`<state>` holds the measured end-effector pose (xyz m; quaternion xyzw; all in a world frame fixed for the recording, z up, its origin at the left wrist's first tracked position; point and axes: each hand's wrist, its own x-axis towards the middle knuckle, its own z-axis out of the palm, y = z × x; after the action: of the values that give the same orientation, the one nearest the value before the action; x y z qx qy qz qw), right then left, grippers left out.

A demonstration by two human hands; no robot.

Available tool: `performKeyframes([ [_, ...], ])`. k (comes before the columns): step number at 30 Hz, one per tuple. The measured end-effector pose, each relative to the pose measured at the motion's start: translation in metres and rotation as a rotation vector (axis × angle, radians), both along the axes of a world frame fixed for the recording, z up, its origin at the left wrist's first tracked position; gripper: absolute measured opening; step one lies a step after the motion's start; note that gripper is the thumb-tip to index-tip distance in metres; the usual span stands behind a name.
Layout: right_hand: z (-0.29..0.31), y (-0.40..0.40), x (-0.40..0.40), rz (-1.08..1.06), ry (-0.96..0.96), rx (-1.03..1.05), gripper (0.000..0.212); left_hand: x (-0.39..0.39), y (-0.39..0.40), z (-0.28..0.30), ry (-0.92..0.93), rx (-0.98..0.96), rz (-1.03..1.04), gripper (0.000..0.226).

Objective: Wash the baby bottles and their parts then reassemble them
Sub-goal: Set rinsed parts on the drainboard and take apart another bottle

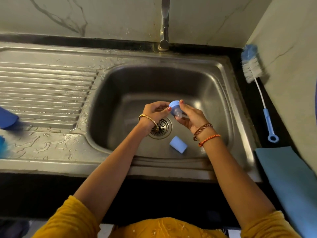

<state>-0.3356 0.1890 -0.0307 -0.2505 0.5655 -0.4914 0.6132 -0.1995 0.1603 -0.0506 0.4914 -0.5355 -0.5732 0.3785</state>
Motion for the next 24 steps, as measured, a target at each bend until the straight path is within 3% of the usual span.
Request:
performKeyframes([
  [3,0.004,0.001,-0.005,-0.015,-0.208,0.016,0.015,-0.005,0.001,0.003,0.177,0.067,0.043,0.007],
  [11,0.006,0.003,-0.008,0.101,-0.197,-0.105,0.02,-0.006,-0.002,0.005,0.397,0.135,0.093,0.012],
  [20,-0.01,0.002,0.005,-0.083,0.326,-0.216,0.027,-0.01,0.003,0.004,0.239,0.086,0.118,0.024],
  [24,-0.015,-0.002,0.005,-0.071,0.394,-0.215,0.031,-0.009,0.007,0.007,0.167,0.025,0.057,0.017],
])
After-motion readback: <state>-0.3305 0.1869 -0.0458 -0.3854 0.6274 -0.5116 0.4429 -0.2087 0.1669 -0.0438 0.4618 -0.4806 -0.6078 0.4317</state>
